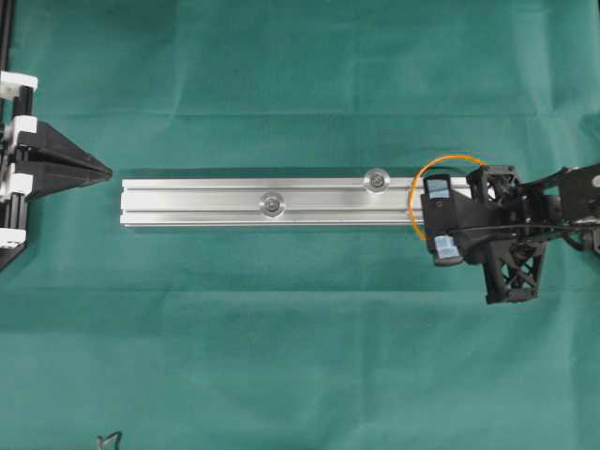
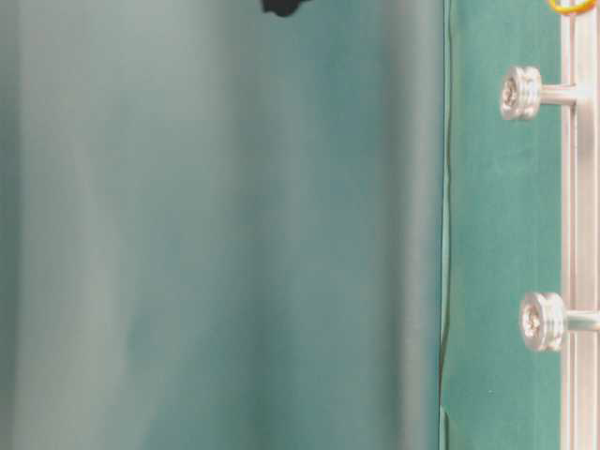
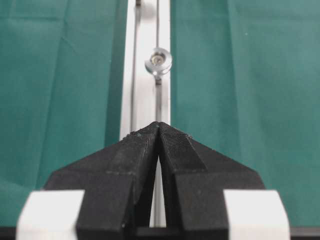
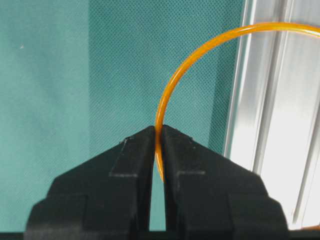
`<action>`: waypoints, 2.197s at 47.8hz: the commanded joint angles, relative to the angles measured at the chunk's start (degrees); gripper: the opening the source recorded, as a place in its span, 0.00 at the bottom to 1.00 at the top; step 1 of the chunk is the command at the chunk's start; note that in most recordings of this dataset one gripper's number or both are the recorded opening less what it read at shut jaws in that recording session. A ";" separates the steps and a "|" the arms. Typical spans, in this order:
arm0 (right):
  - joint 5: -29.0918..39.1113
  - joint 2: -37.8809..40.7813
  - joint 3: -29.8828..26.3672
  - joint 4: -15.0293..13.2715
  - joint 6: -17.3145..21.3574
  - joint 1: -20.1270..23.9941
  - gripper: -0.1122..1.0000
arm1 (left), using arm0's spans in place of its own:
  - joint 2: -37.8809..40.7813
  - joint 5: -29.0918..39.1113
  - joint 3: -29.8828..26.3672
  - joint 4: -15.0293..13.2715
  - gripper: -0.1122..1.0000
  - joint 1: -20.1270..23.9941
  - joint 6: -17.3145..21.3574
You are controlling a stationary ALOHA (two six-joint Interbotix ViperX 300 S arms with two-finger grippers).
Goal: Hook the rubber onto the shaft.
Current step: 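Close the right gripper on the orange band and lift it, then drag the held band left along the rail toward the right peg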
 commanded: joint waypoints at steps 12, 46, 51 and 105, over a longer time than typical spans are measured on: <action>6.86 -6.24 -4.66 -3.34 0.09 0.00 0.17 | 0.44 -0.26 -1.93 0.09 0.10 -0.09 0.09; 23.99 -9.05 -16.96 -9.32 0.09 -0.09 0.16 | 0.44 -0.26 -1.93 0.18 0.10 -0.09 0.09; 23.99 -9.14 -16.96 -9.32 0.09 -0.09 0.16 | 0.44 -0.26 -1.93 0.18 0.10 -0.09 0.09; 23.55 -5.01 -20.21 -11.69 -0.09 -0.18 0.16 | 0.44 -0.26 -1.93 0.18 0.10 -0.09 0.09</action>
